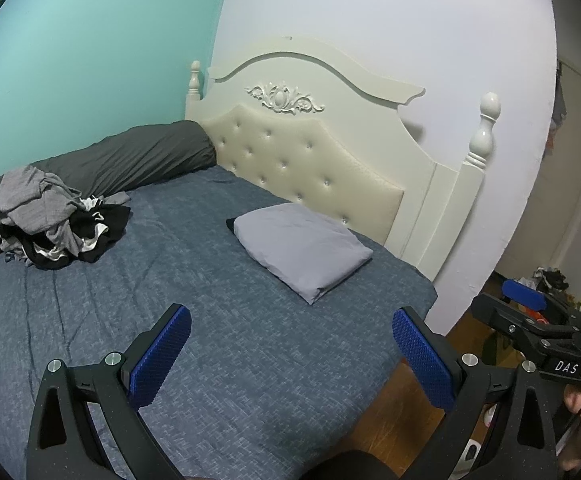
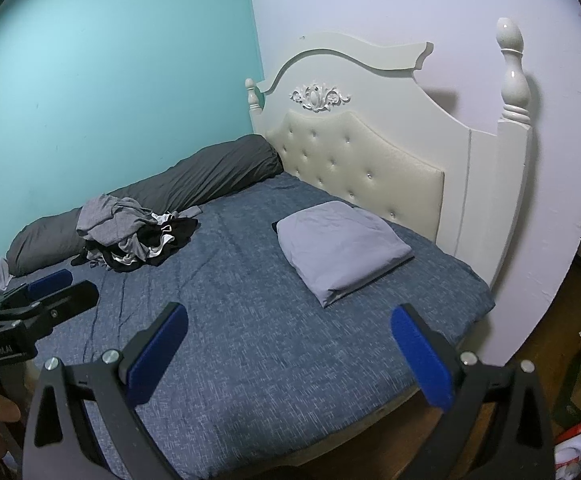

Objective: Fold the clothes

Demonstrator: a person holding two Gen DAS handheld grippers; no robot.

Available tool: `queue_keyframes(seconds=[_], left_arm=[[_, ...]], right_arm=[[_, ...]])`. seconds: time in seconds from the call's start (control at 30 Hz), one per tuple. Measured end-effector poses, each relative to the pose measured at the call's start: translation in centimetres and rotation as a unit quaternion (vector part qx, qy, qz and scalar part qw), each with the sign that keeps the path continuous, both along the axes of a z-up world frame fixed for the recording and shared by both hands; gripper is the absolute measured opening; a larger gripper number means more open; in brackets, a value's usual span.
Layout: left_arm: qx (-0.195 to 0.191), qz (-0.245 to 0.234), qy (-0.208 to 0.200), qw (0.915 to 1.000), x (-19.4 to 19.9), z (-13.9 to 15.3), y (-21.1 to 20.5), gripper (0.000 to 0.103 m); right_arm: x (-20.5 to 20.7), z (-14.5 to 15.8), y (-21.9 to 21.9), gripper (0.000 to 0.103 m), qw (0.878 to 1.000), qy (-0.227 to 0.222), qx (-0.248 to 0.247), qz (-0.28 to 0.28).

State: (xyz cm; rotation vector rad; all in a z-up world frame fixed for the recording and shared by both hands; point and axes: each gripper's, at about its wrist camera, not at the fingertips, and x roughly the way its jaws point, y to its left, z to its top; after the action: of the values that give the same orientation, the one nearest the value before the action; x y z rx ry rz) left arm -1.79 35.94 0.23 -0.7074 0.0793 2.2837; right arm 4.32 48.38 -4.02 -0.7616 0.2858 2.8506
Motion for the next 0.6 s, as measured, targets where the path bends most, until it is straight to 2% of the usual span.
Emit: queue_keyframes(seconds=[0.6], left_arm=[[-0.013,0.002,0.007,0.9999,0.54,-0.17,0.26,0.103]], right_arm=[[0.80,-0.31,0.29,0.102,1.000,-0.002,-0.006,-0.012]])
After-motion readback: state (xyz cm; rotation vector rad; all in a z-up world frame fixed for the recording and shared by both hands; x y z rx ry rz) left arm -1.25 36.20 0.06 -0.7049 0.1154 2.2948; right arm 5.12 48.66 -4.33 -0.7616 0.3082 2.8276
